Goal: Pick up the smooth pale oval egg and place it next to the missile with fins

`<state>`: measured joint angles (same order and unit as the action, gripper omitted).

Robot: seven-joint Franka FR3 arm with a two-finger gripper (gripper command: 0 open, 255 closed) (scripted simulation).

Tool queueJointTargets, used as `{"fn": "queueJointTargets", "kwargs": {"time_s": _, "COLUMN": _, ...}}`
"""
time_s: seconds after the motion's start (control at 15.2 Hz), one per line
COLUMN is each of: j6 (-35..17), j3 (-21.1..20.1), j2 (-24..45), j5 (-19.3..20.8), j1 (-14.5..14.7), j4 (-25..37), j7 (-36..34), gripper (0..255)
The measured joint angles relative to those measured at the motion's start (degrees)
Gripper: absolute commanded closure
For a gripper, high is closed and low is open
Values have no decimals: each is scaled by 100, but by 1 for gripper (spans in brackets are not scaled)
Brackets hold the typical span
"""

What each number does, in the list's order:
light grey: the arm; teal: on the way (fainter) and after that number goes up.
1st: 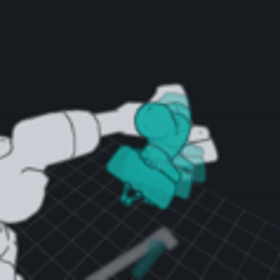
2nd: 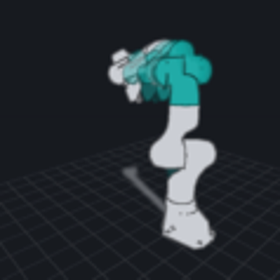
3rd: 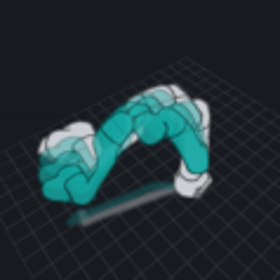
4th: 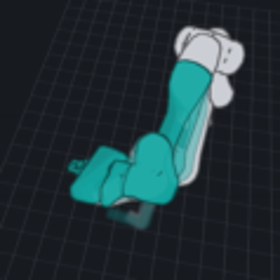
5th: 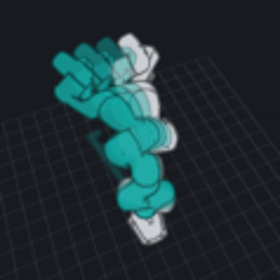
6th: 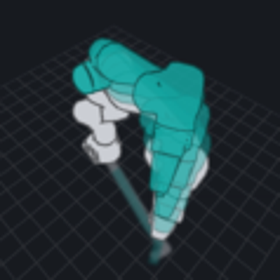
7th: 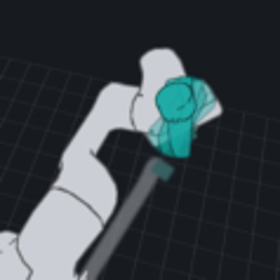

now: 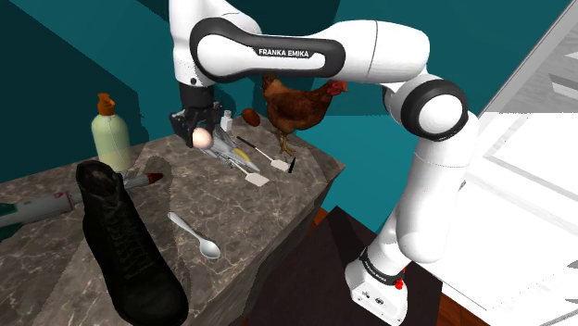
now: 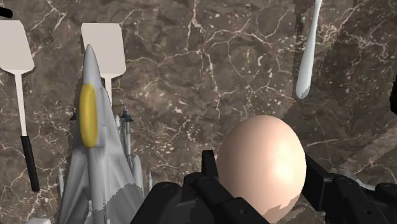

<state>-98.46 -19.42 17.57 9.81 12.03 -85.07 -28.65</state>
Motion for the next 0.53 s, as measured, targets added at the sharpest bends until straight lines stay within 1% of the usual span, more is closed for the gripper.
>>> {"fn": "queueJointTargets", "kwargs": {"time_s": 0.53, "j6": -587, "j3": 20, "j2": 37, "j5": 30, "j1": -32, "j4": -555, "j7": -53, "gripper": 255}}
